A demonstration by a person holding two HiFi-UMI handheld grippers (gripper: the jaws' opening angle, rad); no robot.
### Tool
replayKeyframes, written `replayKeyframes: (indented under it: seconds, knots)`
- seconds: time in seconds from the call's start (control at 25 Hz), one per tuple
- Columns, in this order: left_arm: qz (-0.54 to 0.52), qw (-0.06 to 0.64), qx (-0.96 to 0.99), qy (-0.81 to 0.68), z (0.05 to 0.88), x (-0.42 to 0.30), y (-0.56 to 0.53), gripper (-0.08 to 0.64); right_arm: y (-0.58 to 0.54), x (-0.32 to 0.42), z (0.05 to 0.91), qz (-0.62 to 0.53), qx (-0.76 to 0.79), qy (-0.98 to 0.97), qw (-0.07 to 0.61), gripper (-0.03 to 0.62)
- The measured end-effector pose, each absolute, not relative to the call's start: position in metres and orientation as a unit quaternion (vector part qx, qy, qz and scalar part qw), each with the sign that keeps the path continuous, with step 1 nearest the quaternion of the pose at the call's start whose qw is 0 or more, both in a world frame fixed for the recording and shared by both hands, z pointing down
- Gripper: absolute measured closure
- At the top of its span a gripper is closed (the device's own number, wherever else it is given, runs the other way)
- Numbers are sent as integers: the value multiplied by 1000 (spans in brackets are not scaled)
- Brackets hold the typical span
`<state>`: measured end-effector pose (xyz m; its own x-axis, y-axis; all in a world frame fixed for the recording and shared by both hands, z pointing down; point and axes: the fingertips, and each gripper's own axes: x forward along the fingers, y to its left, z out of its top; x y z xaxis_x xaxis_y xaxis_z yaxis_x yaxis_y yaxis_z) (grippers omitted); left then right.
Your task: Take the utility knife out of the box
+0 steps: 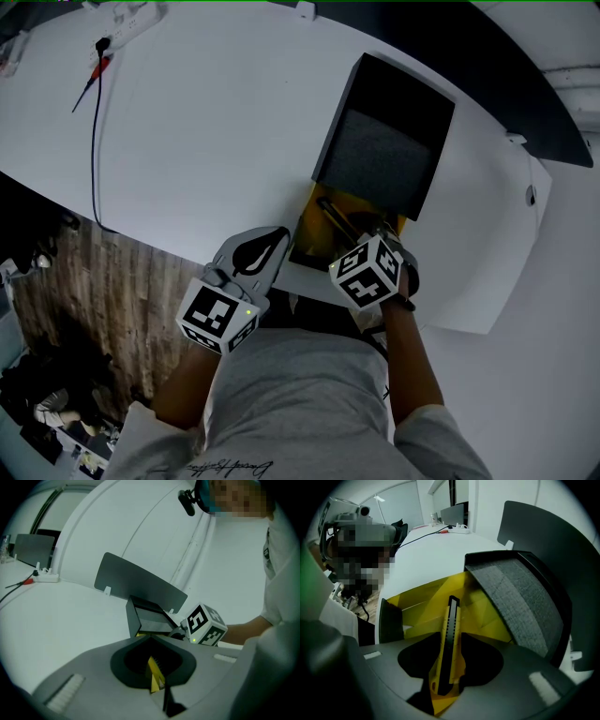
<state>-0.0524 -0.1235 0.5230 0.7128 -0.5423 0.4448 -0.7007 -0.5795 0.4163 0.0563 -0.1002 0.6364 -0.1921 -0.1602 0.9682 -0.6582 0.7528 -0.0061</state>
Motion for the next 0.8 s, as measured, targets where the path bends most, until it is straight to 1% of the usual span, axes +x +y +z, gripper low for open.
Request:
replayKeyframes:
  seconds: [0.36,0.8]
  knots:
    - [136,297,876,-354,526,-54,-123,558,-99,54,637,222,282,-736,574,459]
    - [136,297,877,-352,525,-55,-122,558,-100,53,636,220,283,-737,574,460]
